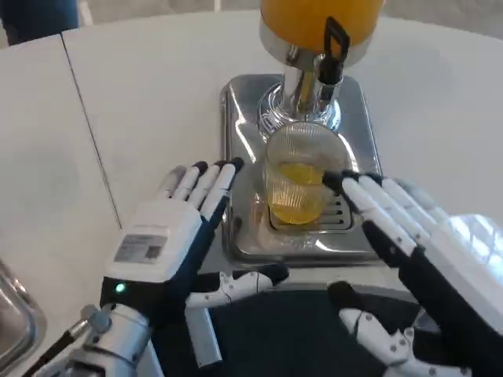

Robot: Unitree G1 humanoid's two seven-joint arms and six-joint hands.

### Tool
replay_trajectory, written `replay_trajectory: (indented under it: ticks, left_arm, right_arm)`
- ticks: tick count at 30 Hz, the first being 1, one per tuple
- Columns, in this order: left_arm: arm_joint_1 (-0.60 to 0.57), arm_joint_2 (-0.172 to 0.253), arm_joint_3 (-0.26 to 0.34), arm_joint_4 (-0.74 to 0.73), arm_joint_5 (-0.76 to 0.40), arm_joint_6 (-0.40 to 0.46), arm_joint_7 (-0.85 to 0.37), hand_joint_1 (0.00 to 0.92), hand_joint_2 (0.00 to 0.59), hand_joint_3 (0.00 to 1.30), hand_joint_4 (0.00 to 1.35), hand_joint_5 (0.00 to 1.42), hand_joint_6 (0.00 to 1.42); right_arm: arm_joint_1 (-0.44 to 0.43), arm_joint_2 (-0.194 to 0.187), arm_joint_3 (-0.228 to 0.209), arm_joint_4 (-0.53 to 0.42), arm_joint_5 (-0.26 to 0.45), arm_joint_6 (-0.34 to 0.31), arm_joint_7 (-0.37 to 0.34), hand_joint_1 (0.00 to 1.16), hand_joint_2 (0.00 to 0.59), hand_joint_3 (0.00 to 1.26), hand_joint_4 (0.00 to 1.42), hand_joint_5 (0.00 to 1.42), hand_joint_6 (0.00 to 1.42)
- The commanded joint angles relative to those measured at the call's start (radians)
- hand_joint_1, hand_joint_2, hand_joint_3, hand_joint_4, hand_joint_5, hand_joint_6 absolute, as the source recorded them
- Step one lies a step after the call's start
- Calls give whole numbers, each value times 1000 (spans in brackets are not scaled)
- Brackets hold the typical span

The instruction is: Grasp the cup under the faucet to collect the drink, then remove the cup.

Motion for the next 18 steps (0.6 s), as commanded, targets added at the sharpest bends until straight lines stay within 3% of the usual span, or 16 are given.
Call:
replay_trajectory:
  ticks: [1,9,18]
  left_arm:
    - [-46,-16,10,62,-35,18,42,0,96,0,0,29,26]
    - [-84,-42,13,99,-109,-4,95,7,62,0,0,121,106]
    - [-78,-49,-1,97,-155,-47,108,37,37,0,0,161,148]
  right_arm:
    - [63,18,-29,-32,22,-35,-1,218,502,14,0,0,0]
    - [112,51,-39,-49,36,-39,9,263,447,24,0,0,0]
    - [160,51,-64,-52,-6,-58,16,323,428,19,0,0,0]
